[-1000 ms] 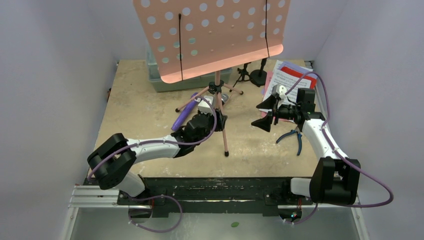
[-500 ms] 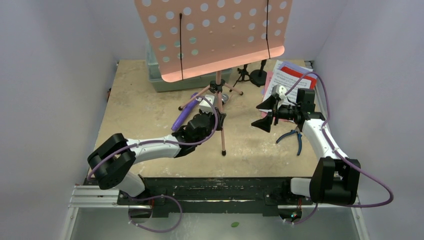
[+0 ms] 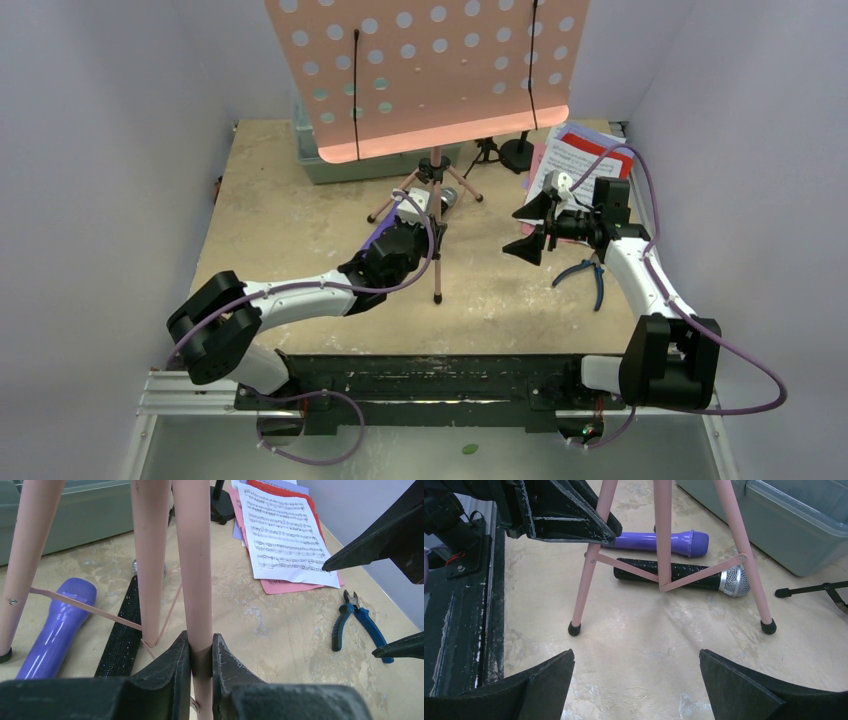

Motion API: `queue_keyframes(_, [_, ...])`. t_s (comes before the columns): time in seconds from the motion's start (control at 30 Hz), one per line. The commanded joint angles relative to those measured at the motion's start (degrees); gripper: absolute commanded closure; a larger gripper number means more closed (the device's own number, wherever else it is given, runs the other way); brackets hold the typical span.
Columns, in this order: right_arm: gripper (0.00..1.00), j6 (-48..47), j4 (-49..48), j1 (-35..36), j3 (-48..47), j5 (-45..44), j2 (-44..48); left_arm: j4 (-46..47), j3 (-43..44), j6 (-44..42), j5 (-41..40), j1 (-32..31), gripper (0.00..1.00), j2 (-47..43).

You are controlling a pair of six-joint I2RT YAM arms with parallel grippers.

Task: Pack up the instrument practice props
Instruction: Close the music stand at the center of the board.

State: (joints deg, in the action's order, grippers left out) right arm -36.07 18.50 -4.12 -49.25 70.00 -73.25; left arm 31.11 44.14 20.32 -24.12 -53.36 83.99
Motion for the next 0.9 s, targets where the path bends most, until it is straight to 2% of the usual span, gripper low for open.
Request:
queue_keyframes(0.0, [0.01,-1.4,0.2,0.3,-2.5,0.7,0.1,10.3,2.3,-3.9,-0.3,0.6,1.0,-4.3])
queue_keyframes(0.87, [0.01,-3.0,0.9,1.0,-2.5,-0.2,-0.6,12.0,5.7,-3.5,5.9,2.6,1.0,-7.6])
